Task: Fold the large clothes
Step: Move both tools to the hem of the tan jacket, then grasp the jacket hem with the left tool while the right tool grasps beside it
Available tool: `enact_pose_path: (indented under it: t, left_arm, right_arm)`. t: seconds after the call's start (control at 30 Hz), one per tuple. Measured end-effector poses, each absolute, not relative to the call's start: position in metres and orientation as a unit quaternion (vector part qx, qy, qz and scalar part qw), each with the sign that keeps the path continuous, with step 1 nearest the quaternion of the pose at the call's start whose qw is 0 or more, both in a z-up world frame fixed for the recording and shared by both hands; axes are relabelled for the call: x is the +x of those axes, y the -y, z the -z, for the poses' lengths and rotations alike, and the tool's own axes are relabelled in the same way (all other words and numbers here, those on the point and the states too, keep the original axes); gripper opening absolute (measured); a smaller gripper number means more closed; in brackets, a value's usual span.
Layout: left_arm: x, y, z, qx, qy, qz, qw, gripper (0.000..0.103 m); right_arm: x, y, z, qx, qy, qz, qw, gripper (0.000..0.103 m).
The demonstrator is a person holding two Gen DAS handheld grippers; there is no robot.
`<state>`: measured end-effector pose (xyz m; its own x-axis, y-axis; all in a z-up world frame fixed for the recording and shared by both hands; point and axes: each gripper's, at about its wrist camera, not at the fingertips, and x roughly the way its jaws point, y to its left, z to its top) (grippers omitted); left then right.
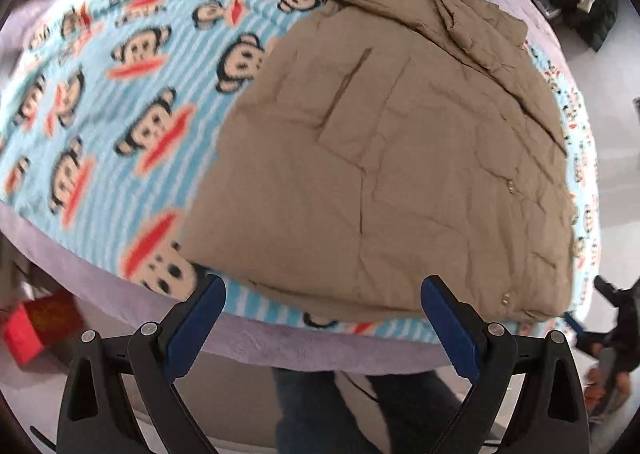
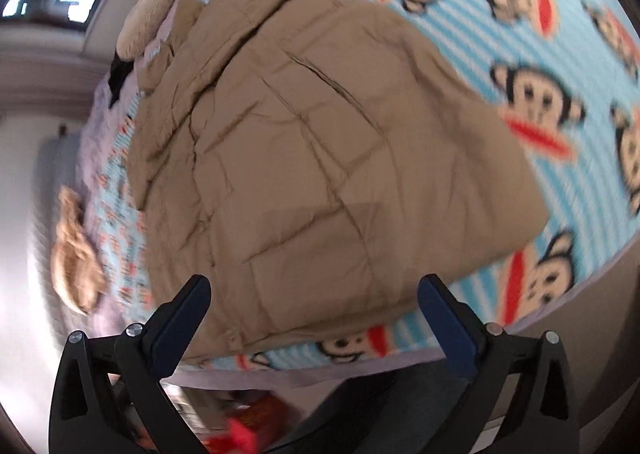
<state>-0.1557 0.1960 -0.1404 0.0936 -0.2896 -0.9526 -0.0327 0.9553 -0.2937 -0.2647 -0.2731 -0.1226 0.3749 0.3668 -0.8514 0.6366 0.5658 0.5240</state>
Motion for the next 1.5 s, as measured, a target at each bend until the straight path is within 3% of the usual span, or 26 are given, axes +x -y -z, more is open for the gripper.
enact_pose_path:
  t: [0.37,0.67,0.73,0.77,0.8,0.83,0.87,0.9,0.97,1.0,1.03,1.1,1.2,1.5]
  left_arm:
    - [-0.167,-0.208,0.181,-0.258,-0.687,0.124,0.668,0.099]
    - [-0.140,-0.178,0.186,-0.250,-0.674,0.134,0.682,0.098]
    - [-0.136,-0.177,0.183,-0.246,-0.670,0.135,0.687,0.089]
    - [-0.135,-0.176,0.183,-0.238,-0.671,0.134,0.689,0.073]
    - [-0.134,-0.176,0.183,-0.228,-0.675,0.133,0.689,0.057]
    - [-0.134,-0.176,0.183,-0.217,-0.679,0.133,0.689,0.048]
    - [-0.133,-0.176,0.183,-0.210,-0.680,0.134,0.690,0.032]
    - [-0.133,-0.177,0.183,-0.205,-0.680,0.135,0.691,0.027]
    - [-0.132,-0.183,0.179,-0.213,-0.674,0.143,0.693,0.021]
    - [-0.132,-0.186,0.177,-0.215,-0.671,0.147,0.695,0.016]
    - [-0.131,-0.188,0.173,-0.214,-0.667,0.151,0.697,0.016]
    - [-0.129,-0.189,0.166,-0.211,-0.660,0.159,0.704,0.016]
    - [-0.126,-0.189,0.154,-0.208,-0.648,0.169,0.713,0.016]
    - [-0.094,-0.179,0.098,-0.202,-0.596,0.197,0.752,0.016]
  right_arm:
    - [-0.293,0.286,0.169,0.562,-0.540,0.117,0.616,0.103]
    - [-0.283,0.288,0.181,0.587,-0.519,0.109,0.612,0.103]
    - [-0.284,0.292,0.187,0.600,-0.513,0.116,0.603,0.102]
    - [-0.286,0.294,0.190,0.609,-0.507,0.120,0.597,0.101]
    - [-0.288,0.296,0.192,0.616,-0.503,0.123,0.593,0.098]
    - [-0.289,0.296,0.194,0.625,-0.497,0.124,0.589,0.088]
    - [-0.290,0.297,0.196,0.630,-0.494,0.125,0.586,0.080]
    - [-0.291,0.296,0.197,0.632,-0.496,0.128,0.581,0.066]
    - [-0.294,0.297,0.201,0.635,-0.498,0.130,0.576,0.050]
    - [-0.295,0.297,0.201,0.635,-0.499,0.131,0.575,0.034]
    - [-0.296,0.297,0.202,0.633,-0.500,0.136,0.575,0.024]
    - [-0.297,0.297,0.200,0.635,-0.493,0.140,0.578,0.014]
    - [-0.296,0.295,0.192,0.625,-0.486,0.139,0.595,0.009]
    - [-0.253,0.304,0.141,0.571,-0.480,0.092,0.660,0.007]
